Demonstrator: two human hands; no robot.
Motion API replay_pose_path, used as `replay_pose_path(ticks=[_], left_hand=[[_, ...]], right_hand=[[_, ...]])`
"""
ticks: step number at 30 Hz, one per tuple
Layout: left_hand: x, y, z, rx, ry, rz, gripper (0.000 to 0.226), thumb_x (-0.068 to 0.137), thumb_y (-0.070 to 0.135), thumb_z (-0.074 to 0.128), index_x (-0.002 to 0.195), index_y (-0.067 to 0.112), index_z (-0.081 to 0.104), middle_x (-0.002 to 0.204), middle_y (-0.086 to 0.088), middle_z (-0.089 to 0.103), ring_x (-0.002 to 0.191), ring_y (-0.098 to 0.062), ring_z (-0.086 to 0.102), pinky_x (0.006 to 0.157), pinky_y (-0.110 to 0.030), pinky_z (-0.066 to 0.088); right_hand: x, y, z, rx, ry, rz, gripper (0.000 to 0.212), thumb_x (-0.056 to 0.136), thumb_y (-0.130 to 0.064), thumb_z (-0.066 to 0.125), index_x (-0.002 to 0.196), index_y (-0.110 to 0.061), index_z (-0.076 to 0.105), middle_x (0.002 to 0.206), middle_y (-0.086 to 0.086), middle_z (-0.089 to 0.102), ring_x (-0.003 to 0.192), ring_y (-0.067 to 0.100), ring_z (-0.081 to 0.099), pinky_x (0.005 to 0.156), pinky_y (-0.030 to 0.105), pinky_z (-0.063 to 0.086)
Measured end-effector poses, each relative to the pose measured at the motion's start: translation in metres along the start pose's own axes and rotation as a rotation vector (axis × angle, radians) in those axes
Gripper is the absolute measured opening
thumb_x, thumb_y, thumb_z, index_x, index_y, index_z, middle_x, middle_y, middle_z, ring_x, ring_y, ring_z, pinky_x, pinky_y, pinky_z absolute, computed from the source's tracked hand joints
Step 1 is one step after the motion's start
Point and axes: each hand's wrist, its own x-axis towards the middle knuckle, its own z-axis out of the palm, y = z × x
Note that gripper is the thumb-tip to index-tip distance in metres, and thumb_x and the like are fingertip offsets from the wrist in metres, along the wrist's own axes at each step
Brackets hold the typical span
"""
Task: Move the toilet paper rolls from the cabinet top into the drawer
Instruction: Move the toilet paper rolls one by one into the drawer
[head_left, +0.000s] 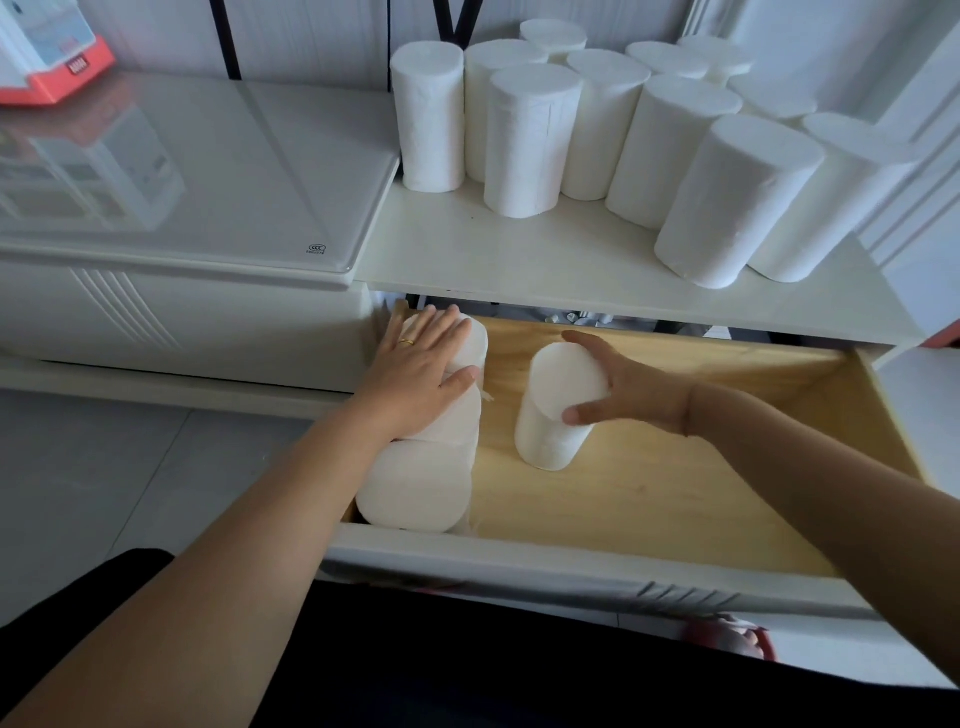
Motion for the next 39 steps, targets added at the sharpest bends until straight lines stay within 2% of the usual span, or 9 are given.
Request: replay_pose_path(ticks=[7,11,14,17,22,29,33,35,39], left_hand=[[0.007,0.019,0.008,-0.018,-0.042,0.091,0.064,0.095,0.057,0.016,0.149,0.029,-0.002,0.156,0.011,-0.015,0.140,-0.005,-0.020,0.111,-0.032,-0.016],[0.009,0.019,0.010,0.020,-0.028,0.086,0.065,0.092,0.059,0.009,0.149,0.030,-0.006,0.156,0.011,-0.017,0.139,-0.004,-0.022,0.112,-0.032,-0.017],[0.008,0.021,0.010,0.030,-0.016,0.072,0.066,0.092,0.058,0.008,0.148,0.027,-0.009,0.156,0.010,-0.017,0.140,-0.005,-0.021,0.111,-0.031,-0.018],[0.007,0.022,0.010,0.027,-0.005,0.052,0.067,0.092,0.058,0.006,0.148,0.024,-0.011,0.156,0.008,-0.017,0.140,-0.004,-0.021,0.110,-0.028,-0.018],[0.006,0.023,0.010,0.004,0.001,0.043,0.066,0.092,0.057,0.004,0.147,0.024,-0.012,0.155,0.009,-0.018,0.139,-0.003,-0.021,0.111,-0.028,-0.018],[0.004,0.024,0.008,-0.017,0.021,0.060,0.055,0.098,0.046,0.007,0.148,0.028,-0.008,0.157,0.010,-0.014,0.140,-0.003,-0.019,0.111,-0.027,-0.019],[0.004,0.023,0.008,-0.031,0.023,0.068,0.053,0.099,0.044,0.008,0.148,0.032,-0.008,0.157,0.011,-0.012,0.141,-0.004,-0.017,0.112,-0.029,-0.018],[0.004,0.023,0.009,-0.027,0.019,0.073,0.052,0.098,0.045,0.008,0.147,0.034,-0.008,0.157,0.011,-0.013,0.141,-0.004,-0.017,0.113,-0.030,-0.016],[0.004,0.024,0.010,-0.013,0.009,0.085,0.053,0.097,0.047,0.005,0.147,0.035,-0.007,0.156,0.013,-0.013,0.141,-0.004,-0.017,0.114,-0.034,-0.015]], right_hand=[[0.001,-0.008,0.009,-0.287,0.101,-0.084,0.098,0.062,-0.032,0.087,0.139,-0.040,0.026,0.137,-0.002,0.038,0.118,0.023,0.044,0.088,0.033,0.043],[0.004,-0.015,0.038,-0.415,0.413,0.062,0.106,0.061,-0.067,0.072,0.144,-0.028,0.018,0.135,0.007,0.040,0.117,0.032,0.050,0.089,0.040,0.046],[0.008,-0.018,0.049,-0.528,0.477,0.174,0.107,0.066,-0.082,0.052,0.147,-0.027,0.009,0.135,0.015,0.042,0.117,0.040,0.053,0.089,0.048,0.049],[0.007,-0.020,0.038,-0.366,0.361,0.168,0.109,0.066,-0.070,0.067,0.148,-0.034,0.005,0.139,0.012,0.036,0.118,0.039,0.051,0.091,0.044,0.049],[0.004,-0.019,0.021,-0.471,0.302,0.039,0.106,0.064,-0.053,0.080,0.147,-0.033,0.017,0.140,0.007,0.037,0.122,0.032,0.048,0.093,0.037,0.042],[0.015,-0.020,0.053,-0.286,0.557,0.004,0.093,0.069,-0.049,0.079,0.140,-0.015,0.028,0.130,0.010,0.049,0.112,0.030,0.055,0.087,0.030,0.045],[0.014,-0.018,0.046,0.183,0.378,0.090,0.076,0.077,-0.045,0.075,0.133,-0.014,0.035,0.107,0.008,0.059,0.075,0.027,0.069,0.072,0.037,0.061],[0.014,-0.014,0.041,0.430,0.284,0.191,0.067,0.081,-0.044,0.070,0.133,-0.015,0.039,0.103,0.009,0.061,0.074,0.028,0.071,0.071,0.036,0.061],[0.023,-0.005,0.036,0.497,0.283,0.197,0.061,0.082,-0.038,0.072,0.132,-0.016,0.047,0.101,0.005,0.062,0.078,0.031,0.074,0.078,0.037,0.061]])
